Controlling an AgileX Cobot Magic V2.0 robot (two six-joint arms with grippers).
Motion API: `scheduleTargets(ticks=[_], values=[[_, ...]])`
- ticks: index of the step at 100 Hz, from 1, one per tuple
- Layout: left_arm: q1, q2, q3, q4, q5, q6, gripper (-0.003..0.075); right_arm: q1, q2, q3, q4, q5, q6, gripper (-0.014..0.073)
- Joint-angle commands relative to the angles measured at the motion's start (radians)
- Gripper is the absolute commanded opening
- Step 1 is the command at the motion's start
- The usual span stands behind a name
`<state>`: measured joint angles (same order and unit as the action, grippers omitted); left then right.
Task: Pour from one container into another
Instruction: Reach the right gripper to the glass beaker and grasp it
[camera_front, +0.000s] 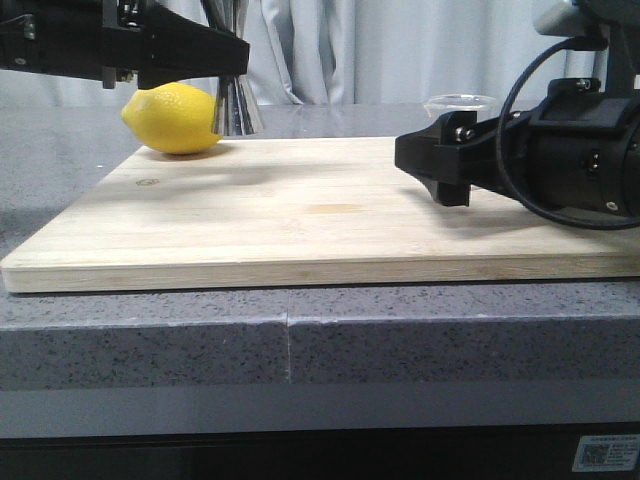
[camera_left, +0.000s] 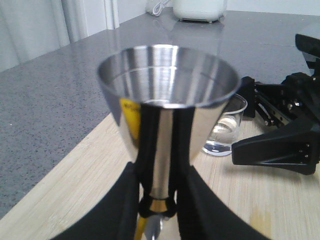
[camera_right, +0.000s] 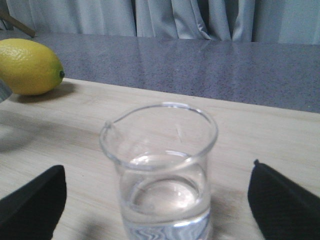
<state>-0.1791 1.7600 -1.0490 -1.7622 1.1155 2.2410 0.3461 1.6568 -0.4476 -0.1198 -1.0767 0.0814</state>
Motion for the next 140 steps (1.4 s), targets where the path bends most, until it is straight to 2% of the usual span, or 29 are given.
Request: scheduleTargets(ticks=[1,57,68,85,94,140], values=[[-0.008,-0.041,-0.028,-0.062,0.072,-0.012,0.0061,-0.012,-0.026,-0.024,0.007,-0.095,-0.003,0.0667],[-0.008,-0.041,-0.028,-0.062,0.072,-0.012,0.0061,-0.018,-0.026,-0.084,0.009,-0.028,-0.003,0.0663],[-0.008,-0.041,-0.028,-0.062,0.072,-0.012,0.0061,-0.018,-0.026,-0.084,0.009,-0.021,-0.003,0.0604],[-0.008,-0.041,-0.028,-0.062,0.072,-0.012,0.0061,-0.018,-0.026,-0.084,0.007,-0.021,-0.003,0.0459],[-0.008,-0.041,-0.028,-0.062,0.072,-0.012,0.0061,-0.018,-0.026,-0.084,0.007,-0.021,-0.003,0.0417],[-0.008,-0.041,-0.028,-0.062,0.072,-0.012,0.0061,-0.018,-0.026,-0.084,0.007,-0.021,-0.003,0.0397]])
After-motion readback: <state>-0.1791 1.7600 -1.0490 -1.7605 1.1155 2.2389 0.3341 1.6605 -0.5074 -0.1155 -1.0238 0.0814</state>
